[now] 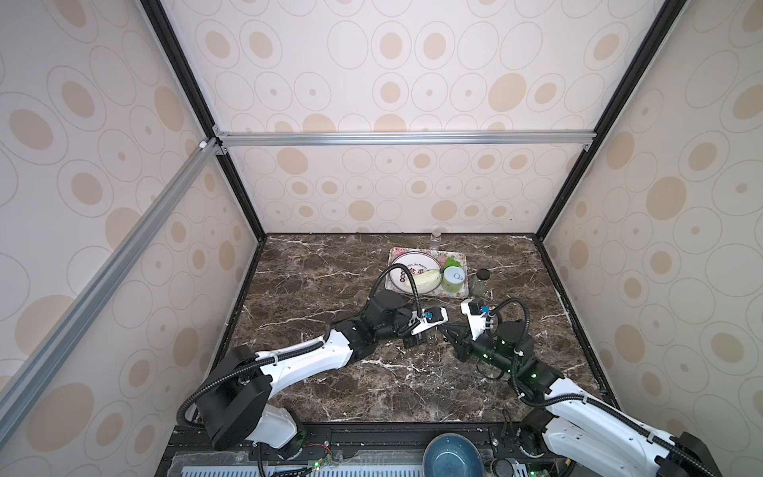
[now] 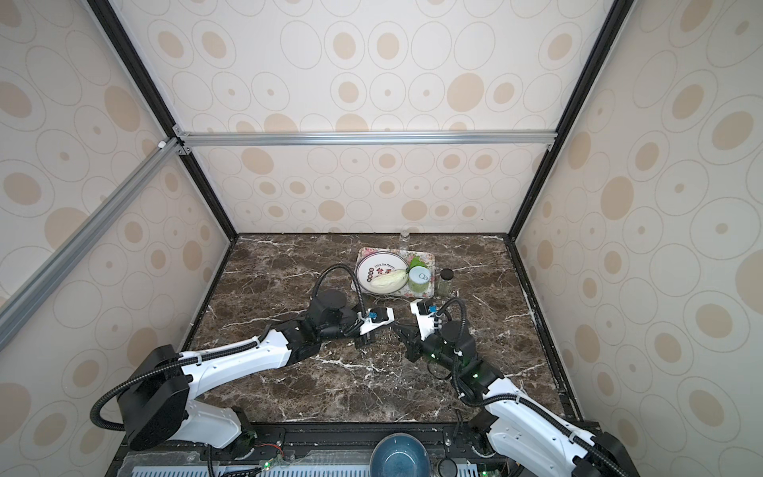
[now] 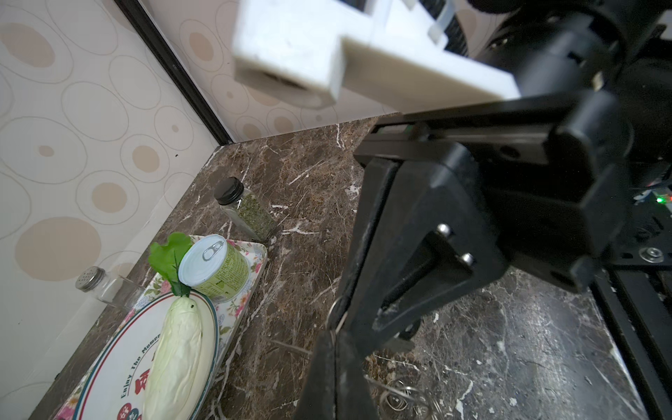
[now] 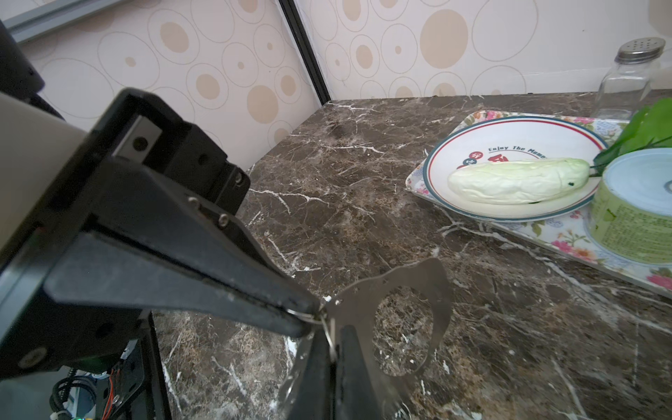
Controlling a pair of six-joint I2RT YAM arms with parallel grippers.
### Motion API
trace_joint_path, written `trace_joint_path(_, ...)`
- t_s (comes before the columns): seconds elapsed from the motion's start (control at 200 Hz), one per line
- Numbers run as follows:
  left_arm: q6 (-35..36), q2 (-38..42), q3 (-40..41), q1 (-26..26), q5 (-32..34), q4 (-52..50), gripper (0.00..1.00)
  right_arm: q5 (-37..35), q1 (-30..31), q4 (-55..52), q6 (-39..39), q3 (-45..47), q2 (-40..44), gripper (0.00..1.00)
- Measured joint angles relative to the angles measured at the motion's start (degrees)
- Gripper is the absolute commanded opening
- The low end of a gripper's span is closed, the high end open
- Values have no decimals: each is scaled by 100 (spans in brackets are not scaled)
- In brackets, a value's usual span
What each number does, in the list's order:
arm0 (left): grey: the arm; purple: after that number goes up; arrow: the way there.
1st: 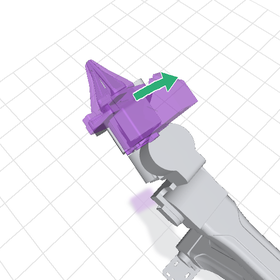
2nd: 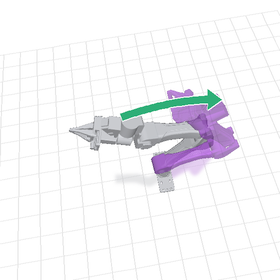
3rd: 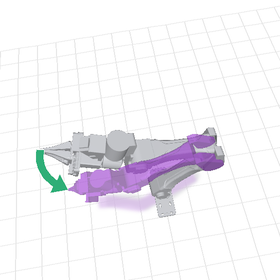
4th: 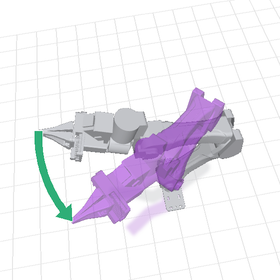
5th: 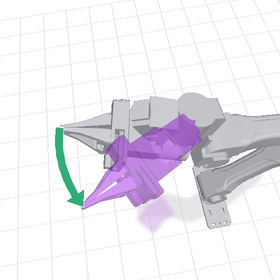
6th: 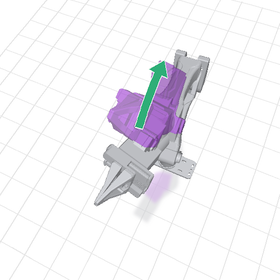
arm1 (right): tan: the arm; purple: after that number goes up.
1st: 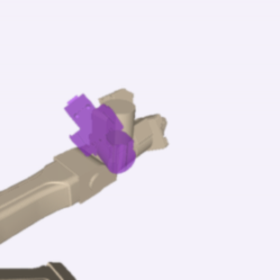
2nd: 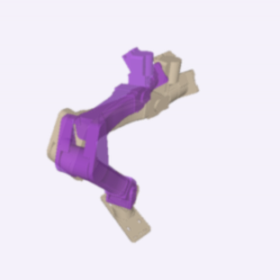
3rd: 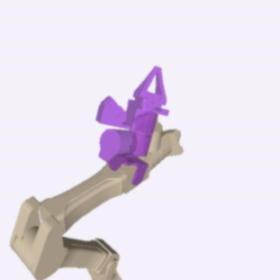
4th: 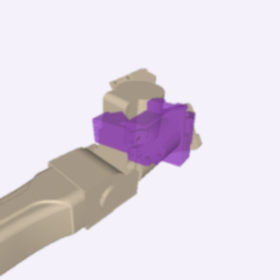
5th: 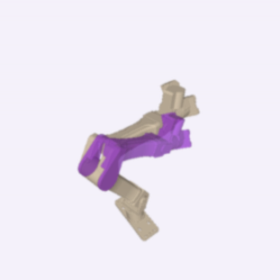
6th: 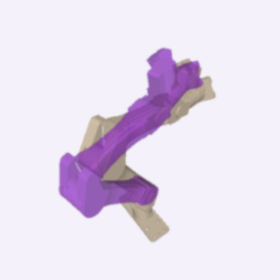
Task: Attach keys to a key ring
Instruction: Insert the key into the keyring.
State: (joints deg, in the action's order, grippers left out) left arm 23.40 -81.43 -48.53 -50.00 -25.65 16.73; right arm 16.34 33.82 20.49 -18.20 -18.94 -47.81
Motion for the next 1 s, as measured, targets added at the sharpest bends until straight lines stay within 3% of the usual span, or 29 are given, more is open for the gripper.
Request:
trace_joint_path(0.2, 0, 44, 76, 0, -20, 197, 0, 42, 2, 59, 0, 0, -4, 0)
trace_joint_path(0.335, 0, 44, 81, 0, -31, 210, 0, 13, -9, 46, 9, 0, -4, 28)
trace_joint_path(0.5, 0, 46, 92, 0, -17, 216, 0, -94, -26, 33, -39, 2, 0, 37)
trace_joint_path(1.0, -39, 249, 264, 0, 144, 422, 0, -284, -42, -2, -39, 7, 131, 31)
